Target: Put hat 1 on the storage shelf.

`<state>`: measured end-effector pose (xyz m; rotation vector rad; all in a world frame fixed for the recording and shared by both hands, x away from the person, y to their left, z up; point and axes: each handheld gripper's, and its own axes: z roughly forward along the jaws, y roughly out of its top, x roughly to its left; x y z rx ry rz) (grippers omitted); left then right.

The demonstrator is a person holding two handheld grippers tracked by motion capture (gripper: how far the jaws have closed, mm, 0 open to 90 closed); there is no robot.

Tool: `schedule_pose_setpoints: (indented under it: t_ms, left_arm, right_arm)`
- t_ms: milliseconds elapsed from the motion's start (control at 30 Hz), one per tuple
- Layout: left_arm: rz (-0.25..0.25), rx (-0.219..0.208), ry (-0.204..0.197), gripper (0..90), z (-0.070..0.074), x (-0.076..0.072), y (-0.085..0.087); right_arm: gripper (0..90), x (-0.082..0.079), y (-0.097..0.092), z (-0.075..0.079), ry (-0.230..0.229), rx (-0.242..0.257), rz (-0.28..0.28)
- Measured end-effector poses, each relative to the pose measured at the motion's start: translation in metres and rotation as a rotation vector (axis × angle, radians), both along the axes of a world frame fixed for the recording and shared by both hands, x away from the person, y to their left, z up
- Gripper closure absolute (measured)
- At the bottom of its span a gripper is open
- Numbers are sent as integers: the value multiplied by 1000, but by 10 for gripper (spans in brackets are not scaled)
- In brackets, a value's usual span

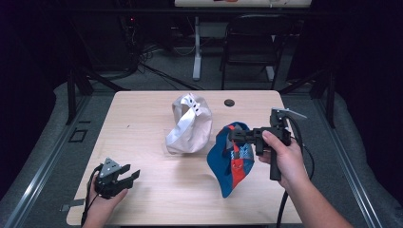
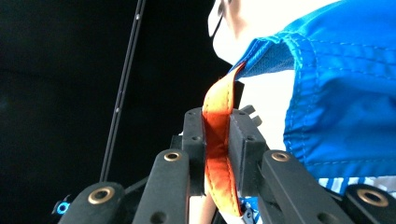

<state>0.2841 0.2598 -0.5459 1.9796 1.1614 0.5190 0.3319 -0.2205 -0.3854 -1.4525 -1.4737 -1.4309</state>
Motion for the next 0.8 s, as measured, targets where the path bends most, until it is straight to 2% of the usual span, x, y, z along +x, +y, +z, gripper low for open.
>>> schedule_pose_setpoints:
  t_ms: [200, 467, 533, 600, 667, 800]
  left_arm:
    - [-1, 2, 2, 525, 0, 0, -1]
    - [-7, 10, 2, 524, 0, 0, -2]
    - [-7, 11, 2, 524, 0, 0, -2]
    - [-8, 12, 1, 525, 0, 0, -2]
    - [-8, 12, 1, 524, 0, 0, -2]
    - [-8, 12, 2, 524, 0, 1, -2]
  right_arm:
    - [781, 1, -18, 9, 7, -12, -50]
    - [782, 9, -30, 26, 1, 7, -96]
    - [781, 12, -32, 33, -3, 11, -111]
    - [781, 18, -34, 45, -22, -1, -130]
    - [781, 19, -34, 48, -25, -3, -138]
    - [781, 29, -38, 67, -51, -25, -182]
